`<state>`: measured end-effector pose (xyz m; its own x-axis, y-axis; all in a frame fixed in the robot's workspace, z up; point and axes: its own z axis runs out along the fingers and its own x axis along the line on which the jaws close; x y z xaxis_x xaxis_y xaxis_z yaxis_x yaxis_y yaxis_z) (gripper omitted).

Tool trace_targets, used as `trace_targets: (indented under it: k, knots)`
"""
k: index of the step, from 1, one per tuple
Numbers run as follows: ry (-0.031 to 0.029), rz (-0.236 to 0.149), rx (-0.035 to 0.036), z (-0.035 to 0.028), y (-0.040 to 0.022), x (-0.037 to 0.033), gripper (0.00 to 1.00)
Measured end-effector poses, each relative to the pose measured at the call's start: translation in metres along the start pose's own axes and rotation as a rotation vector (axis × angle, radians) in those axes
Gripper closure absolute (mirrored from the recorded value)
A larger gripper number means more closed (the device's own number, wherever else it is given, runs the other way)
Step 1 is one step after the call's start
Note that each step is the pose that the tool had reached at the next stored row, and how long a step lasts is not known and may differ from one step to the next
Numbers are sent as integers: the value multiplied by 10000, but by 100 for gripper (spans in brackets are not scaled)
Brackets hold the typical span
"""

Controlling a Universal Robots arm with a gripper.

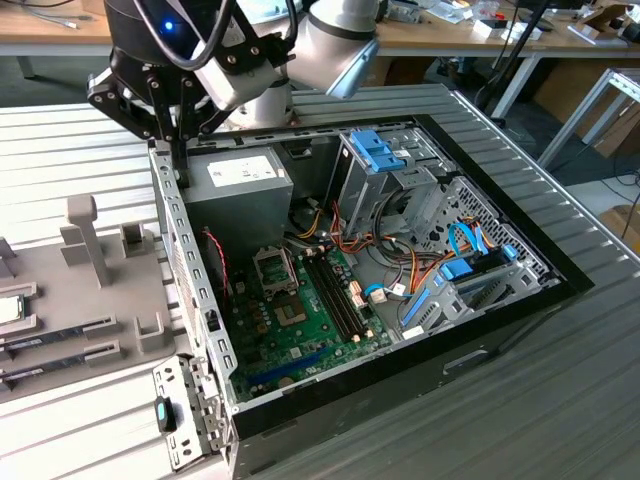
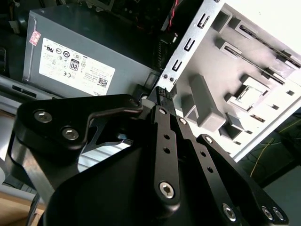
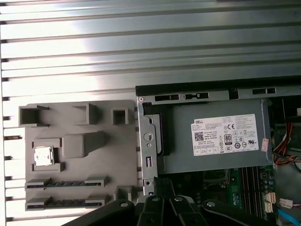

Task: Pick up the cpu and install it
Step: 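Reach for the cpu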

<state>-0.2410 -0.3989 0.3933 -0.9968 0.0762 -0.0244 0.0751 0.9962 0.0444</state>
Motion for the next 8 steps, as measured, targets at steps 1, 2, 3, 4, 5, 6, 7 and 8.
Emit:
trace_targets:
  k: [1, 2, 3, 4, 5, 6, 7, 8]
  knots:
    - [-1, 0, 0, 0, -1, 11, 89]
    - [-1, 0, 0, 0, -1, 18, 89]
    - [0, 0, 0, -1, -2, 23, 89]
    - [0, 0, 1, -1, -2, 31, 89]
    - [0, 0, 0, -1, -3, 39, 89]
    - [0, 0, 0, -1, -4, 47, 89]
    - [0, 0, 0, -2, -5, 60, 89]
    - [0, 0, 0, -2, -5, 65, 89]
